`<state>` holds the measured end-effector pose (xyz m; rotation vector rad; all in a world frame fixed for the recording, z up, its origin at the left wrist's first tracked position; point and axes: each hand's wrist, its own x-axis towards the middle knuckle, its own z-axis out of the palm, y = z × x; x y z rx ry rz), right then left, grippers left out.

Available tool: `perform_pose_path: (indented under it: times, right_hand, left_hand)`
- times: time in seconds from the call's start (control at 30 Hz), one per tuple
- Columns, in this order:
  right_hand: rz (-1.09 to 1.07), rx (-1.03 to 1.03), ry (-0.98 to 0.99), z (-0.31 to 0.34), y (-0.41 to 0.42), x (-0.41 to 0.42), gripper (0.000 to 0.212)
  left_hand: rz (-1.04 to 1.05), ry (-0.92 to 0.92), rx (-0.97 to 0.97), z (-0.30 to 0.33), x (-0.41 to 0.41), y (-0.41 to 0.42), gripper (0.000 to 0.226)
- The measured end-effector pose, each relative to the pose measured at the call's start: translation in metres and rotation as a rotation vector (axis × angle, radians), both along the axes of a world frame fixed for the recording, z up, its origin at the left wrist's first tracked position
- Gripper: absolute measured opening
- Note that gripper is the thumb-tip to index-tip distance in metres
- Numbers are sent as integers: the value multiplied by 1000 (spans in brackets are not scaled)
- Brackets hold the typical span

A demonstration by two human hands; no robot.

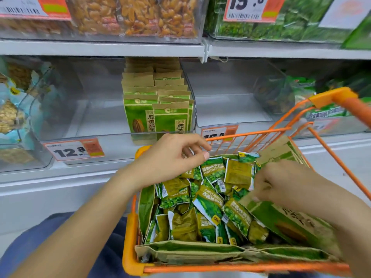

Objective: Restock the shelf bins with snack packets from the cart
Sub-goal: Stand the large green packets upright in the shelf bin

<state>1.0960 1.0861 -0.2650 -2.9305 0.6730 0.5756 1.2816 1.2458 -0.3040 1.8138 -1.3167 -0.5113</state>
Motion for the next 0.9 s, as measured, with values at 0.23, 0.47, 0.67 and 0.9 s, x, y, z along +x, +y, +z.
perform_pose_path:
  times: [0.23,0.47,0.67,0.9]
  right_hand:
    - [-139,643,-810,23,11,63,16]
    - [-296,1008,-1219,19,38,120,28]
    - [-251,219,-1151,-26,20,133,40]
    - [-135,109,-875,-80,18,134,59]
  left_hand:
    - [-112,429,8,11,10,5,50]
    - [138,437,-264,39,38,34,29]
    - [538,195,-602,49,92,85,21]
    - [680,-65,-426,15,104,66,24]
